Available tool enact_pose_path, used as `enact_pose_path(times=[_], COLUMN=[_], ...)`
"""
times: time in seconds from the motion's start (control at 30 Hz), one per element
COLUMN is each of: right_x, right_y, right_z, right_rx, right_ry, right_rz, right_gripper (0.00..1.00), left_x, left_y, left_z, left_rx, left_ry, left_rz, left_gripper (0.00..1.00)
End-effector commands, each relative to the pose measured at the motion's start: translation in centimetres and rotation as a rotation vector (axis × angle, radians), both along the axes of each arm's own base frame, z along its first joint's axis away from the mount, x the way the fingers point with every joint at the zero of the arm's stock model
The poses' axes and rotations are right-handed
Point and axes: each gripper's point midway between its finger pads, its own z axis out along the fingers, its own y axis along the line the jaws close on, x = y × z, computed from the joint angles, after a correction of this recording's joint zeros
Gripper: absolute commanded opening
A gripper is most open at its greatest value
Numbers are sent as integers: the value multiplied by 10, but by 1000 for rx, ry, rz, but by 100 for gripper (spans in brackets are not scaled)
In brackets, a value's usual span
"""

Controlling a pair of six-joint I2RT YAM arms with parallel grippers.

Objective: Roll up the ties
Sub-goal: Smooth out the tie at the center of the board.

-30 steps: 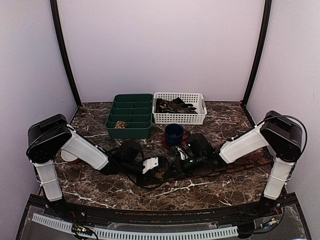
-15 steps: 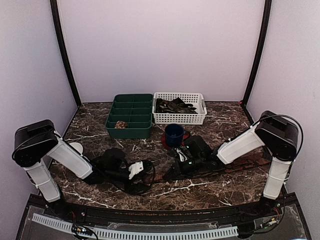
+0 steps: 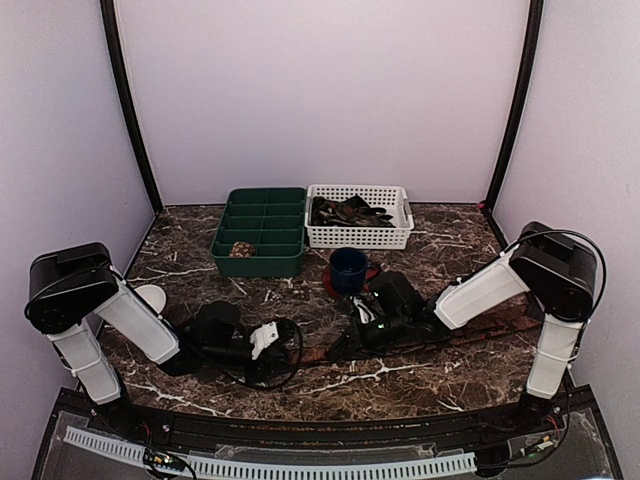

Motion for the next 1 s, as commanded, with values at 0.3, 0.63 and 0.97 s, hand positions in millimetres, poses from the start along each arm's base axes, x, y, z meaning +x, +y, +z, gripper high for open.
enact_pose_path(times=[0.3, 0.63, 0.97], right_x=[-12, -12, -11], right_y=[-21, -18, -13], right_z=[-42, -38, -21], right_rx=[-131, -111, -58], right_ry=[53, 45, 26], right_rz=[-4, 2, 9], right_gripper=[0, 0, 0], left_x=[-6, 5, 2], left_y=[-54, -78, -60], left_z=[65, 28, -17], left_rx=[-227, -181, -35], left_ry=[15, 29, 86], left_rz=[-123, -144, -101], left_gripper=[33, 33, 29])
